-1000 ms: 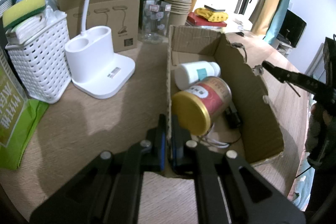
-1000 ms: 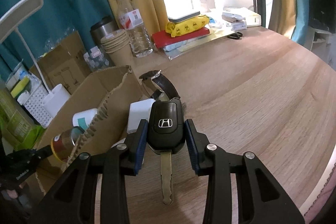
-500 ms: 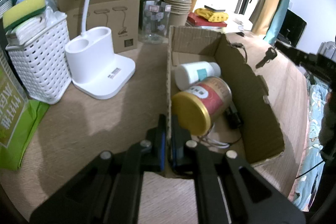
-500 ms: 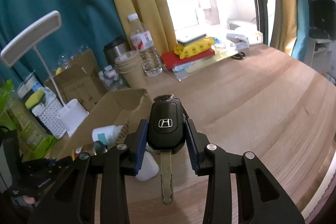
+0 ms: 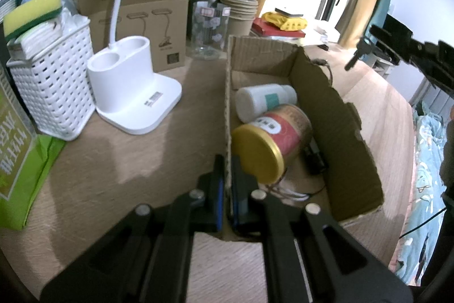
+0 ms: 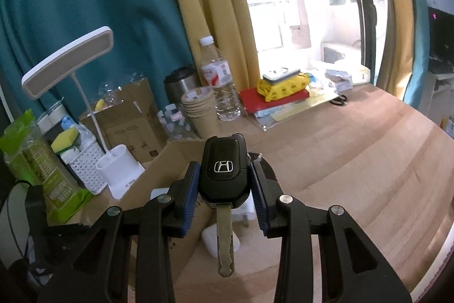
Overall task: Organize rigid objects
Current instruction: 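Lift the car key with the right gripper and release it into the box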
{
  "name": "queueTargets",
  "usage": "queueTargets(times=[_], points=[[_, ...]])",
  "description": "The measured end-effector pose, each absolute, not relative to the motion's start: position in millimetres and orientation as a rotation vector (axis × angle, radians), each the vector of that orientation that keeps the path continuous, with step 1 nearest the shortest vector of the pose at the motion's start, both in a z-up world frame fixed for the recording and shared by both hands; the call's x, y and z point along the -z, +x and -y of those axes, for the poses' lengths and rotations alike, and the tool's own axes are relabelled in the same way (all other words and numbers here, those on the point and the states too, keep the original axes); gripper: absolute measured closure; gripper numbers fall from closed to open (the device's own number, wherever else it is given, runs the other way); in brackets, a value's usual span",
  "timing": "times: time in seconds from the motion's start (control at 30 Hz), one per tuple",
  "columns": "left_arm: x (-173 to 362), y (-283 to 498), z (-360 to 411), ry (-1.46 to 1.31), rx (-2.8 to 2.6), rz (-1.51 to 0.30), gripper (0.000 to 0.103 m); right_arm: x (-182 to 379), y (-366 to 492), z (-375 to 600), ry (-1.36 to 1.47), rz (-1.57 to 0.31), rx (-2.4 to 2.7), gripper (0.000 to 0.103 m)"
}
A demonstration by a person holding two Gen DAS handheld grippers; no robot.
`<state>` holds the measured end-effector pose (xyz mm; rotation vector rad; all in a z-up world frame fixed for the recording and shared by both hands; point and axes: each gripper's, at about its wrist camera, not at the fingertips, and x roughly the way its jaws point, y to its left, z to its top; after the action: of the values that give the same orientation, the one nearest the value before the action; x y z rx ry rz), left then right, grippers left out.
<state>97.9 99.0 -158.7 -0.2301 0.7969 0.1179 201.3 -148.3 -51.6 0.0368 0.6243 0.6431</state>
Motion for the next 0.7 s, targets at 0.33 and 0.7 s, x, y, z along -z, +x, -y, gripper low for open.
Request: queueTargets(times=[0.33,0.7], points=[[159.5,97.6,-99.3,-0.238,-0.111,-0.793,0.099,46.6,208.0,107.1,0.0,-0.622,-0.712,0.066],[159.8,97.0,-100.5,-0.247,-0.105,-0.789,0.099,60.1,226.8,71.6,-0.059,-0.669,-0.774,0.066]])
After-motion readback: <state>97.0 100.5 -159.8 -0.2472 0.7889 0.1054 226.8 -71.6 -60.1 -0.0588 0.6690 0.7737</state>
